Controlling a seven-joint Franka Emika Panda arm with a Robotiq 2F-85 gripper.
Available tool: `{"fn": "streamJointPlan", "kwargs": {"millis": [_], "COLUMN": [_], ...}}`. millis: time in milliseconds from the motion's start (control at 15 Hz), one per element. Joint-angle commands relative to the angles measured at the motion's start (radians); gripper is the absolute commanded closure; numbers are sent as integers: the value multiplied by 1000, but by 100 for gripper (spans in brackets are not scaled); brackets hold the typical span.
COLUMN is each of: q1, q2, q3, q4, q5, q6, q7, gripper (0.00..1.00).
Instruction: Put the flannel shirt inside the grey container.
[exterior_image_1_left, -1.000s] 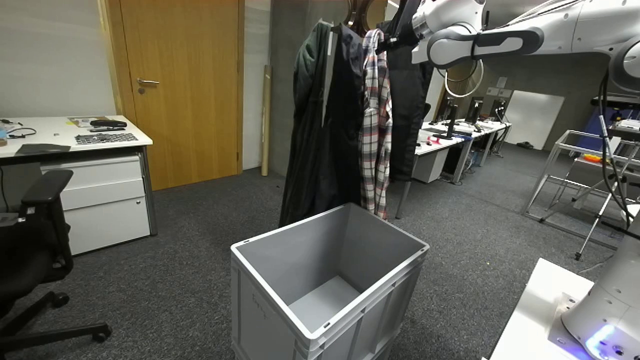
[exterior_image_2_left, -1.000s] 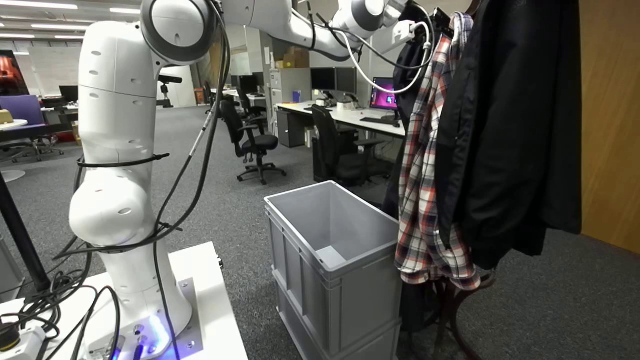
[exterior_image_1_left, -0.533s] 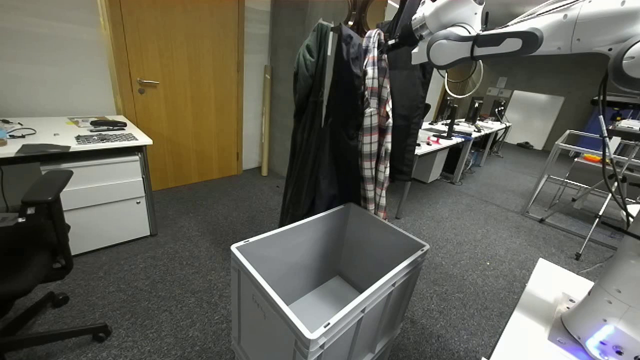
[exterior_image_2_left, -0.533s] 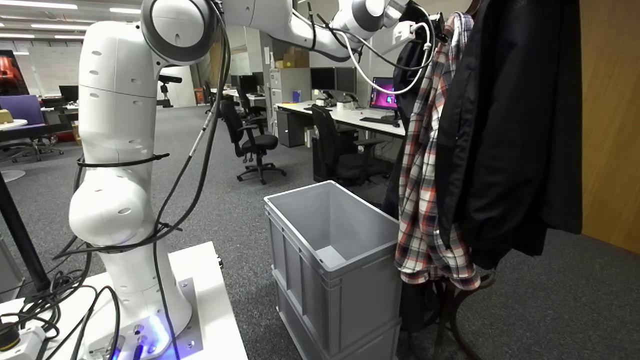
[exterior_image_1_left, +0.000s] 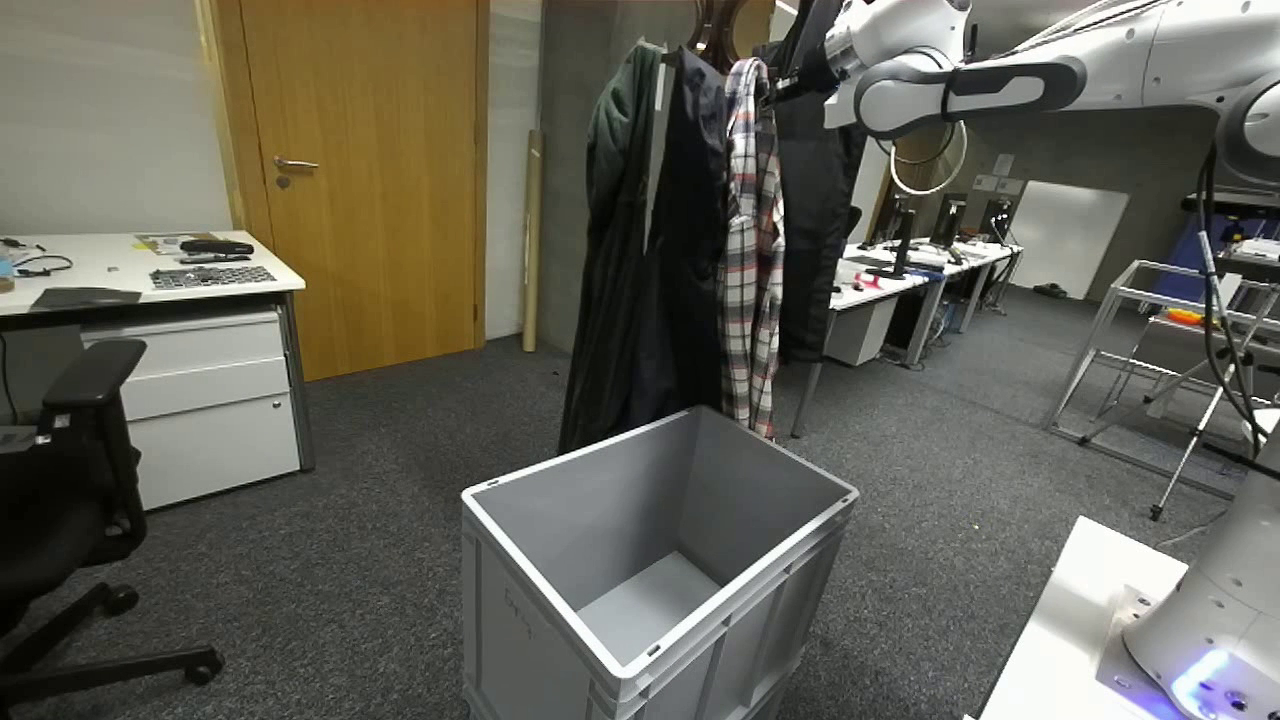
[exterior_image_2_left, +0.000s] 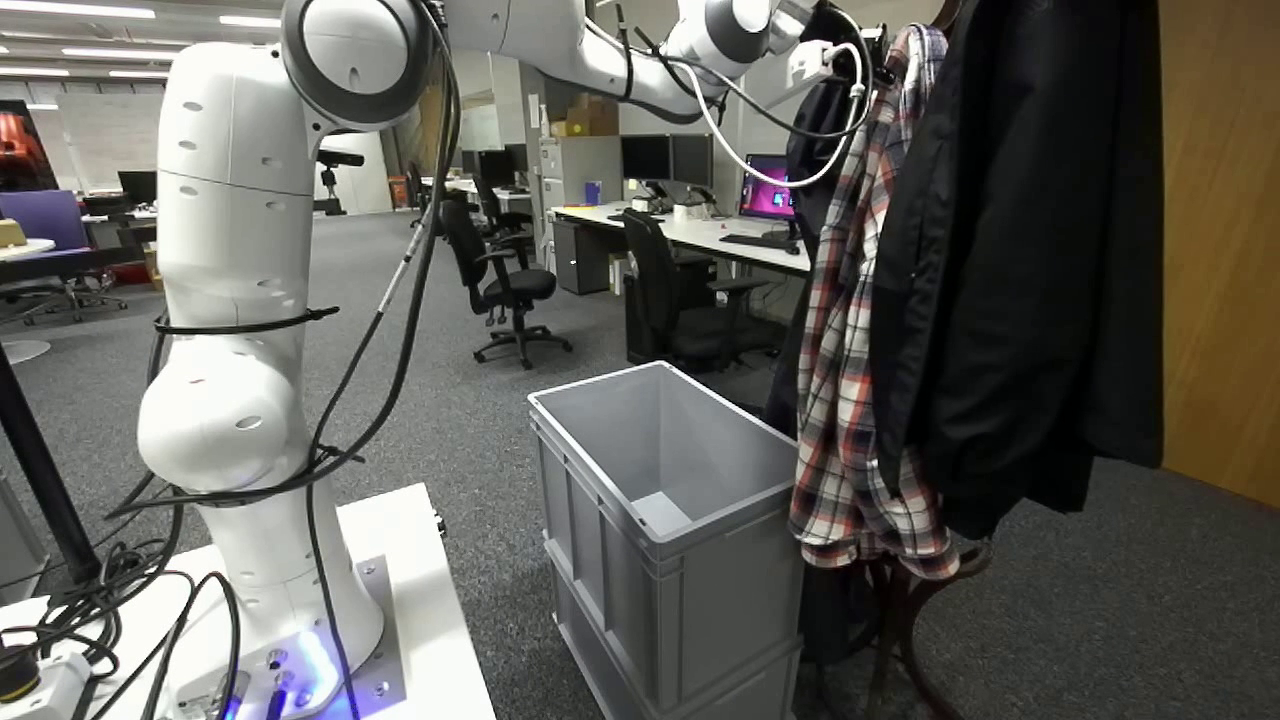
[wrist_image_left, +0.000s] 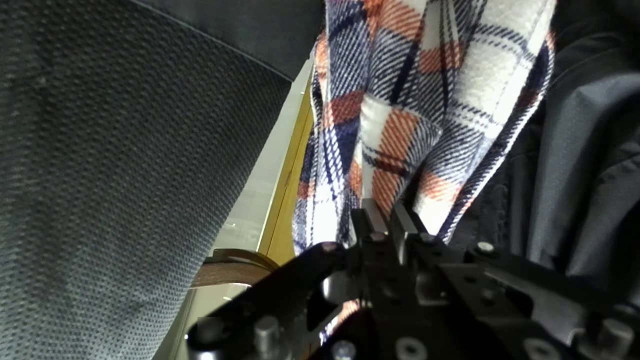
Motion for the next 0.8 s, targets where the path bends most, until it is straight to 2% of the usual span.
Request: {"fn": "streamJointPlan", "kwargs": {"millis": [0, 467, 733], "q1": [2, 5, 5], "q2": [-53, -118, -130], "q3": [-16, -15, -22], "q4": [-35, -51, -22], "q5": [-48, -102, -145], "q6": [57, 72, 106], "q7": [-3, 5, 29], "gripper": [99, 99, 99]}}
